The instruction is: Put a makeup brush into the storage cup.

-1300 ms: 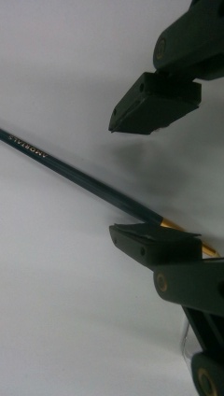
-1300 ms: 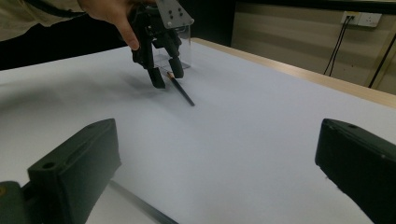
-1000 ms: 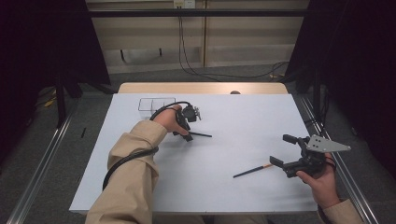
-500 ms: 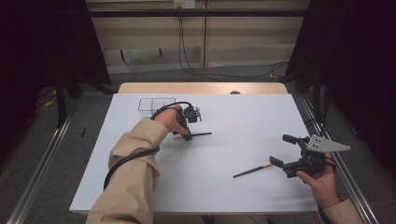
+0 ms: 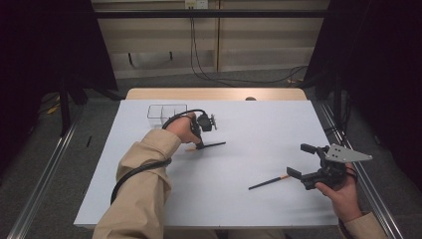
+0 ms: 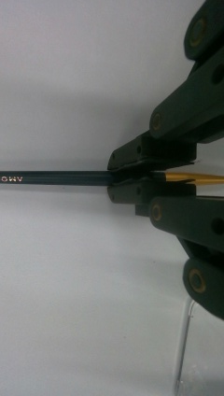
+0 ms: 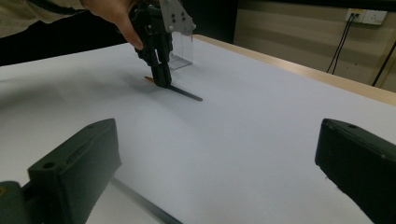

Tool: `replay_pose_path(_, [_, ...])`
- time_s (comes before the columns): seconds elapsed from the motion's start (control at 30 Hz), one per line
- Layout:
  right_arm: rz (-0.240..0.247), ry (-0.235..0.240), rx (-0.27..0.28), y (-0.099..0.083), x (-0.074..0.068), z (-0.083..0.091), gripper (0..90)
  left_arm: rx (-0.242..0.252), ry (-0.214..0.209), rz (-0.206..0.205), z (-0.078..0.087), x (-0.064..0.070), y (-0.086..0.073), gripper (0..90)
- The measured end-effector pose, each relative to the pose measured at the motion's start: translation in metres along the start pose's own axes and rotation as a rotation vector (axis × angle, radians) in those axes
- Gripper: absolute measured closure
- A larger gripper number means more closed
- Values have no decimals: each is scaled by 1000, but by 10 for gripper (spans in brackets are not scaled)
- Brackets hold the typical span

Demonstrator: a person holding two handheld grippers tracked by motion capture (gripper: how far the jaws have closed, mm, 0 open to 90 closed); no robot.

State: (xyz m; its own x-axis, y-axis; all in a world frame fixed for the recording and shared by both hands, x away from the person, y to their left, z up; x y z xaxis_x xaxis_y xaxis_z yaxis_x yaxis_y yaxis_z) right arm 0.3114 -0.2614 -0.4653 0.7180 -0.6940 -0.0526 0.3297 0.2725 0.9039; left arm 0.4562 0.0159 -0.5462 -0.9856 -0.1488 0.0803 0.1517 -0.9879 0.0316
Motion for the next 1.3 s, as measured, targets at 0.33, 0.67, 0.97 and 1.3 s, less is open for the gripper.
replay_pose_path(0.33, [1,3,-7,-1,0,-1,0,39,-24,5,9,7,0,833])
replay_pose_path(0.67, [3,15,-35,-2,-2,-6,0,80,-42,-23,19,20,3,833])
replay_pose_path(0.97, [19,41,-73,-2,-9,-14,0,106,-42,-50,24,32,6,833])
replay_pose_path(1.3, [36,94,-128,3,-18,-26,0,120,-38,-91,32,45,8,834])
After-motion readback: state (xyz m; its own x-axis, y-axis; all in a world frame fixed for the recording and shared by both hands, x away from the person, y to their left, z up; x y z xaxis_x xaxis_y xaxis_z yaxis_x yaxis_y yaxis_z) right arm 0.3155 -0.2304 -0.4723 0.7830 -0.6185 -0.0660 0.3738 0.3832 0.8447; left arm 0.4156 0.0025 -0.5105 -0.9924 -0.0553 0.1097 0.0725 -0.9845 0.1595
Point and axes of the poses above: each handheld gripper's, and its own axes: z roughly backward along the jaws, y roughly out of its top, x roughly to its right, the point moved 10 cm from there along -z, roughly forward along the jaws, and after that the axes turned 8 degrees about -x, right-handed, at the moved point
